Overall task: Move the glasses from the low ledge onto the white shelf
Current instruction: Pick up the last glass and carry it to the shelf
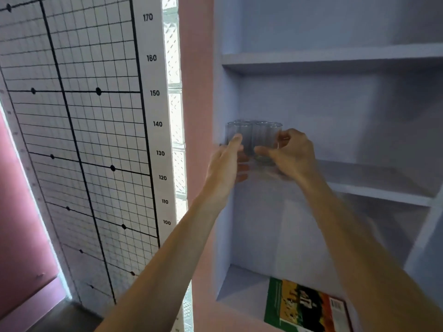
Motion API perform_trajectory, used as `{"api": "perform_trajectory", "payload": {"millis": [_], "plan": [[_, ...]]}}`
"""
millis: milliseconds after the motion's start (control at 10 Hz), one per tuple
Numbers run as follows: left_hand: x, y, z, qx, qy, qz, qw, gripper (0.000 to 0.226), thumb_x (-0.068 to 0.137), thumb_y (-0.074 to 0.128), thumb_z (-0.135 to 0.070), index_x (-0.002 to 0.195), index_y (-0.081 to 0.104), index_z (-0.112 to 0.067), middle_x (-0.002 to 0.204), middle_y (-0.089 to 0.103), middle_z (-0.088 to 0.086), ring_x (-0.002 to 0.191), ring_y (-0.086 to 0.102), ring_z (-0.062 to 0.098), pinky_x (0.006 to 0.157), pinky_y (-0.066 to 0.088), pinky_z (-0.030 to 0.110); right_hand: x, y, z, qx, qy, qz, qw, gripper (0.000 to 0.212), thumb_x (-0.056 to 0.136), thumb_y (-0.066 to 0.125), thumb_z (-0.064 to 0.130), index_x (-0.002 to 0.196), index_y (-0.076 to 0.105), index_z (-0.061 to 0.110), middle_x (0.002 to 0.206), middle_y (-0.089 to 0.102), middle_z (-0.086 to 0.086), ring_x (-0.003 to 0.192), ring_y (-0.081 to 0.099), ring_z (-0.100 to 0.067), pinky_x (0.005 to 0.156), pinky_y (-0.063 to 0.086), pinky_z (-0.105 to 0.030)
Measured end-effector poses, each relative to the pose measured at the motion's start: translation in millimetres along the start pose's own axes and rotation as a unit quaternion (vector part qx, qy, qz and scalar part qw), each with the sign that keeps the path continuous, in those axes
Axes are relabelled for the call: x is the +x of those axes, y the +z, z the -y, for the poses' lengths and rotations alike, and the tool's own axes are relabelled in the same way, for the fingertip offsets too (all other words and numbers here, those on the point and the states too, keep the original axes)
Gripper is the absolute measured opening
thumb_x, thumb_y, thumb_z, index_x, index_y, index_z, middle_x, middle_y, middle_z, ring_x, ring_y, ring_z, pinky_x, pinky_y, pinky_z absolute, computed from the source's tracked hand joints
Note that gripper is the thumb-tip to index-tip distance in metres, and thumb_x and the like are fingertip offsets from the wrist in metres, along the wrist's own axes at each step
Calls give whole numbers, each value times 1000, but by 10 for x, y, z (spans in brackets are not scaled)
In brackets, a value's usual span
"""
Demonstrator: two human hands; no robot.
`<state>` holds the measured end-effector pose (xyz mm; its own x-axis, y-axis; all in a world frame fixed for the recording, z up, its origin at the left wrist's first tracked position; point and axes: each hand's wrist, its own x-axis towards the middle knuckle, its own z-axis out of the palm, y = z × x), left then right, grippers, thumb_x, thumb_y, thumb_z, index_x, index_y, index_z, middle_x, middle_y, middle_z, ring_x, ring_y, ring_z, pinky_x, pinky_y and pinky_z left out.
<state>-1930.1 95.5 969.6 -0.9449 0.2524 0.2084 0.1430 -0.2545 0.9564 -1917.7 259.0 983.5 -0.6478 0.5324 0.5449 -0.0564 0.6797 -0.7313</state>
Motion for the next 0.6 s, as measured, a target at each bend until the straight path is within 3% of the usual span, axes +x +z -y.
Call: {"api": "perform_trajectory", "payload": {"millis": [100, 200, 300, 400, 500, 600], "plan": [[75, -50, 7, 24, 38, 9, 999, 43, 97, 53, -51, 103, 68, -11, 103, 75, 8, 85, 73, 23, 73, 58, 38, -3, 54, -2, -15, -7, -6, 1000, 61, 66, 93, 48, 112, 69, 16, 98, 70, 4, 91, 67, -17, 77, 50, -28], [151, -102, -5, 40, 72, 19, 996, 34, 98, 52, -50, 95, 59, -17, 89, 61, 10, 80, 62, 24, 74, 57, 45, -1, 99, -10, -30, 1, -13, 999, 63, 63, 93, 52, 111, 71, 17, 100, 74, 2, 92, 70, -18, 80, 54, -30], [197, -126, 14, 45, 91, 36, 994, 33, 95, 52, -54, 93, 58, -21, 85, 57, 10, 76, 58, 22, 82, 56, 56, -1, 93, -28, -42, 5, -28, 999, 61, 61, 93, 55, 106, 71, 19, 98, 75, 5, 91, 70, -14, 72, 51, -24], [202, -144, 17, 31, 100, 66, 992, 37, 88, 52, -59, 92, 57, -22, 85, 55, 6, 76, 54, 22, 79, 55, 55, -33, 78, -11, -58, -1, -26, 998, 63, 62, 91, 58, 110, 70, 21, 100, 74, 7, 92, 70, -12, 71, 49, -21], [198, -136, 83, 23, 96, 79, 992, 39, 88, 53, -58, 81, 59, -20, 82, 57, 7, 78, 63, 28, 87, 53, 59, -82, 82, -39, -70, -1, -30, 997, 71, 64, 91, 58, 120, 68, 21, 105, 73, 5, 90, 71, -11, 81, 58, -29], [246, -144, 97, 18, 80, 78, 994, 36, 92, 56, -55, 71, 68, -28, 79, 71, -5, 90, 72, 26, 86, 59, 52, -144, 95, 8, -63, -7, -43, 997, 78, 68, 87, 61, 131, 63, 22, 109, 72, 6, 89, 72, -7, 81, 59, -25]]}}
